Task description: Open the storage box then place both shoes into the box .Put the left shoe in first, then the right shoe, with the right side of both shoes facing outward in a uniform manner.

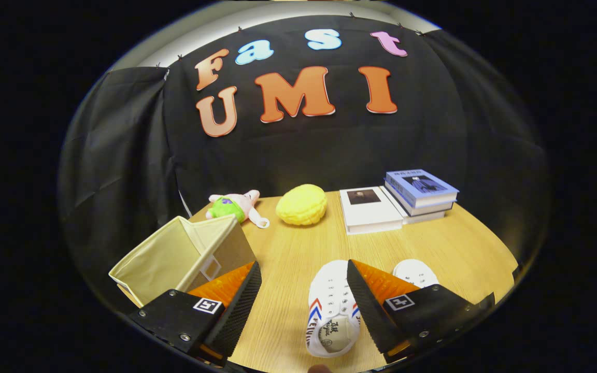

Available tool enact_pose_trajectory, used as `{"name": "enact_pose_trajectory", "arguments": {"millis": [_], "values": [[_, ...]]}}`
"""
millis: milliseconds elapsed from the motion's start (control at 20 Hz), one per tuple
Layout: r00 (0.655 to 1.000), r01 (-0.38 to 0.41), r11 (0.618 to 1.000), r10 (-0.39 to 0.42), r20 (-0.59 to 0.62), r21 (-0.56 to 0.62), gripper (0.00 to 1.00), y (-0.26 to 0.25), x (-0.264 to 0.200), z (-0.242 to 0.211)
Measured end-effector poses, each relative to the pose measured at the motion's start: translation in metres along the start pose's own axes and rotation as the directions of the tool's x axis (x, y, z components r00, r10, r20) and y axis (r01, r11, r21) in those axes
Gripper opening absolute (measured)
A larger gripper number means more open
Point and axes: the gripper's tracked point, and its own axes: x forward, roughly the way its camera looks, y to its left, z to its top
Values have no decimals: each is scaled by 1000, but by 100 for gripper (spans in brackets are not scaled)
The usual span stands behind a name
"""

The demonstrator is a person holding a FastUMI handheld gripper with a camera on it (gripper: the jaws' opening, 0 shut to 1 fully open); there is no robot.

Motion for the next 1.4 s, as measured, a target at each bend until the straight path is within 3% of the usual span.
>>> {"name": "enact_pose_trajectory", "arguments": {"millis": [400,700,950,1100,1150,1250,1400], "values": [[985,88,993,-74,-153,83,98,-43,18,-66],[961,116,988,-86,-264,99,82,-49,32,-99],[959,72,986,-27,-284,152,56,-39,38,-103],[962,95,986,-55,-268,136,42,-45,36,-102],[959,143,983,-110,-261,111,34,-58,42,-106],[964,130,983,-94,-251,132,3,-53,40,-101],[963,127,971,-71,-259,205,1,-51,34,-100]]}}
